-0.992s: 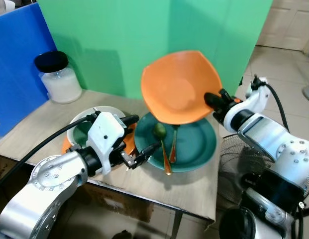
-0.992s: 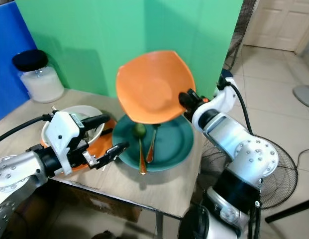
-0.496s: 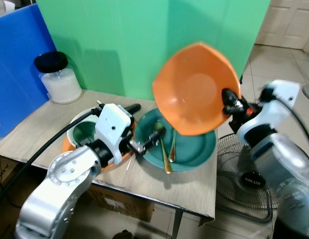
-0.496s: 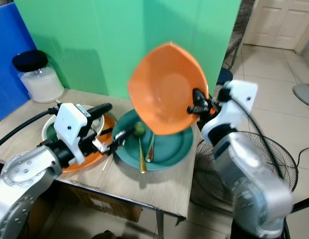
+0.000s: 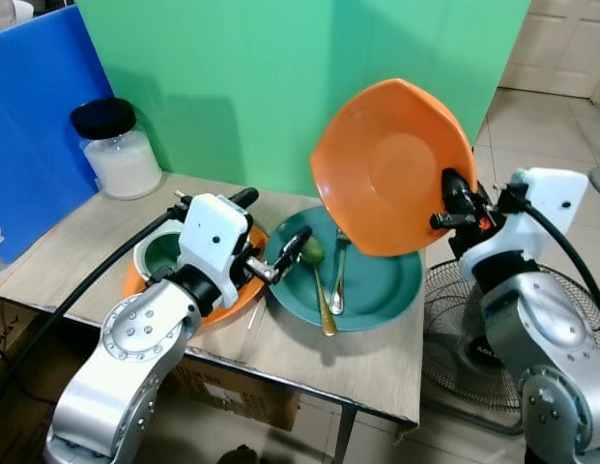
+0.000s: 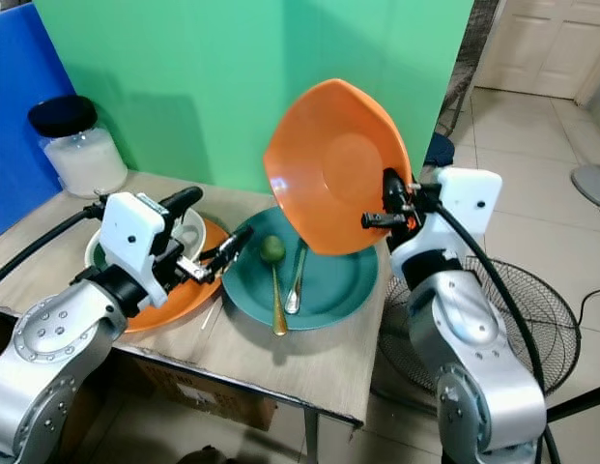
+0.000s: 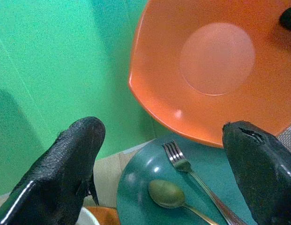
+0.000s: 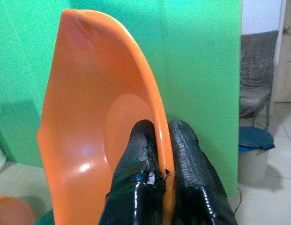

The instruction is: Setting the table

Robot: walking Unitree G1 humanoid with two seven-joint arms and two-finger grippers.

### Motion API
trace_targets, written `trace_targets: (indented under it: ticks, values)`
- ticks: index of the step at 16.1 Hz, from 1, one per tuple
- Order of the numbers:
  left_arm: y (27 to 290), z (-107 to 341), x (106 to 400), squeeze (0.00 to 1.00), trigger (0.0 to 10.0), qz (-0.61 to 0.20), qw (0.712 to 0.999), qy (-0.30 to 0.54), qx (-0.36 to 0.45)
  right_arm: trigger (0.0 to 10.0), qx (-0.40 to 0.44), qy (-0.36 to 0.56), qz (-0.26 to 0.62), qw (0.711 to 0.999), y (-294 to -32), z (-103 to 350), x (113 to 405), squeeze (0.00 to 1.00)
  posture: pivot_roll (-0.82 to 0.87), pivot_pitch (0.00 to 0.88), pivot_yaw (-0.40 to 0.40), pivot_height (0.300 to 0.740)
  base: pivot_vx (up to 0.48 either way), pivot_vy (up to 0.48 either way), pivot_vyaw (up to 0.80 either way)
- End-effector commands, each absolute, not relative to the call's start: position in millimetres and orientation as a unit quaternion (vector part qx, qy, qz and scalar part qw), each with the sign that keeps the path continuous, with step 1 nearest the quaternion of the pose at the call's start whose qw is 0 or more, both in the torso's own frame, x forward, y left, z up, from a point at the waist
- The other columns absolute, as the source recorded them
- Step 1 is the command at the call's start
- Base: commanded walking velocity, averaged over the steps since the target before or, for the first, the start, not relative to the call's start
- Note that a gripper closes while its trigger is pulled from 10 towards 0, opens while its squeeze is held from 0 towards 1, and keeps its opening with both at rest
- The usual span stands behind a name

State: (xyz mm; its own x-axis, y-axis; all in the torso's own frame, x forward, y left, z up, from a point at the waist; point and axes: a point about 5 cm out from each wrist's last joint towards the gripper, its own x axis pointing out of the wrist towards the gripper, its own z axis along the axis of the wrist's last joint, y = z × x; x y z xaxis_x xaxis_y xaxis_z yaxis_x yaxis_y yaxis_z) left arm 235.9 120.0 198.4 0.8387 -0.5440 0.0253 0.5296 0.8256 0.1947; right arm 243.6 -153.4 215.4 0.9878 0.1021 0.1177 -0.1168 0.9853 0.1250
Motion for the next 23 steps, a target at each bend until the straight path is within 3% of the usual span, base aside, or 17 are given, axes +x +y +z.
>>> trace_targets:
  ticks: [1,9,15,23]
  values:
    - [119,200,237,0.0,10.0,-0.275,0.955,-0.046,0.101,10.0,0.059,-0.089,0.049,0.993,-156,224,240,0.0,0.09,0.0,0.037,0.74,0.0,0.0,-0.8]
    - [126,199,238,0.0,10.0,-0.239,0.964,-0.044,0.106,10.0,0.069,-0.088,0.083,0.99,-145,220,241,0.0,0.1,0.0,0.022,0.74,0.0,0.0,-0.78]
    - [147,187,247,0.0,10.0,-0.14,0.983,-0.029,0.111,10.0,0.082,-0.057,0.087,0.991,-141,211,249,0.0,0.1,0.0,0.017,0.74,0.0,0.0,0.0]
    - [142,192,247,0.0,10.0,-0.141,0.984,-0.051,0.098,10.0,0.096,-0.065,0.051,0.992,-150,210,248,0.0,0.1,0.0,0.019,0.74,0.0,0.0,-0.8]
